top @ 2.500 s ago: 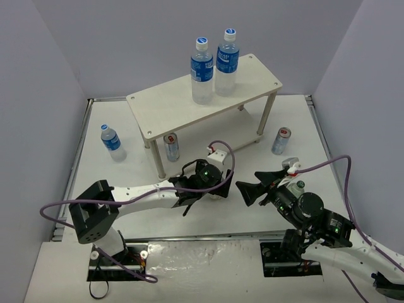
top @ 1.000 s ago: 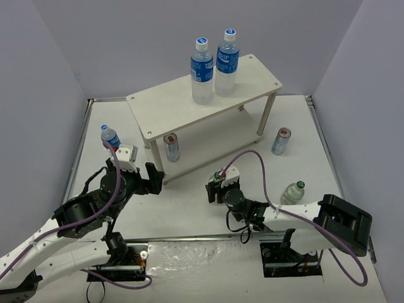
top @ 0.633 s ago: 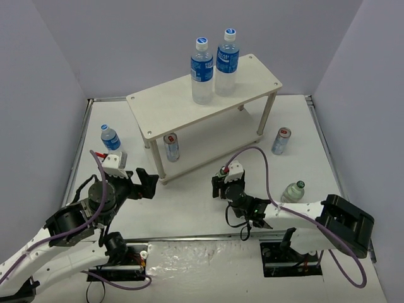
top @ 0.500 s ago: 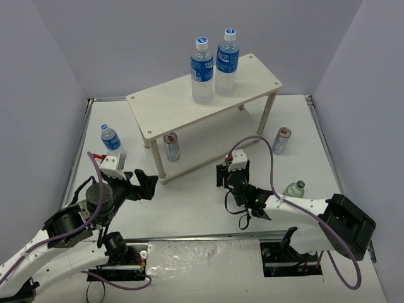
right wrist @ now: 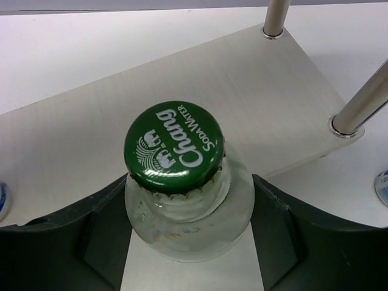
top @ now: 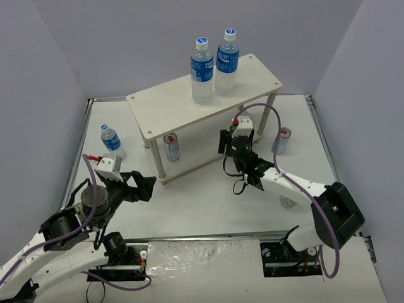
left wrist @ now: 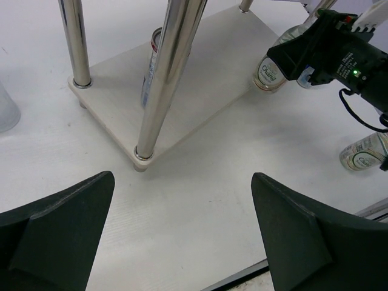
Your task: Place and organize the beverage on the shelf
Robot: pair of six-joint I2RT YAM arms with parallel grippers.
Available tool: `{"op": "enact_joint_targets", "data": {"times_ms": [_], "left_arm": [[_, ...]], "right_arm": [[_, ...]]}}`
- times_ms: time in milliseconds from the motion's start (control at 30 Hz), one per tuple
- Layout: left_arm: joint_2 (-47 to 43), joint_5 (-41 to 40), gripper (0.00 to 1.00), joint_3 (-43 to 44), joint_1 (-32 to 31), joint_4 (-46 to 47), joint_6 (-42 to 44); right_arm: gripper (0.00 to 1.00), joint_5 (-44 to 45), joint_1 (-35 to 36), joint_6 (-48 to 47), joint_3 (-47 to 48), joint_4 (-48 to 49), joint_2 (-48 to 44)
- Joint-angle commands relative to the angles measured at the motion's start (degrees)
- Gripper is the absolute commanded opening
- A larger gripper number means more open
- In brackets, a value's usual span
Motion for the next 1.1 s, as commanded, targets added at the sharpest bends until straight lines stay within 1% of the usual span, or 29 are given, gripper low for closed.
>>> {"op": "enact_joint_targets", "data": {"times_ms": [0,133,267,567,733,800,900,1000,1067], "left_arm": [[-1.19,0.46,0.94,1.35,0.35,-0.25,0.91],[-1.98,1.34,0.94,0.64,0.35,0.36,0.47],[-1.81,2.04,0.94,0.64,0.35,0.36,0.29],[-2.86,1.96,0.94,0.47,0.35,0.01,0.2],[-3.3,1.87,0.94,0.64,0.35,-0.69,0.2],[-3.74,1.87,0.94,0.73,0.35,-0.87,0.03],[-4.09,1.87,0.94,0.99,0.35,-1.22,0.03],[-4.44,2.04,0.94,1.08,0.35,-1.31,-0.06],[-4.44,2.04,0.94,1.08,0.35,-1.4,-0.15]], "right_arm": [[0.0,-2.51,-3.58,-0.19,5.95,7.58,1.61],[0.0,-4.19,-5.52,-0.27,9.29,8.46,5.56],[0.0,-6.03,-7.54,-0.19,10.52,10.57,7.15],[0.0,-6.74,-11.06,-0.01,12.9,12.51,11.46],[0.0,-6.82,-12.29,-0.36,12.2,15.05,13.31],[0.03,-7.53,-12.64,-0.71,11.76,16.54,13.75],[0.15,-7.7,-12.64,-1.85,12.19,16.29,15.32],[0.2,-7.27,-12.64,-2.65,12.81,16.11,16.12],[0.26,-7.18,-12.73,-2.91,12.99,16.02,16.3]]}}
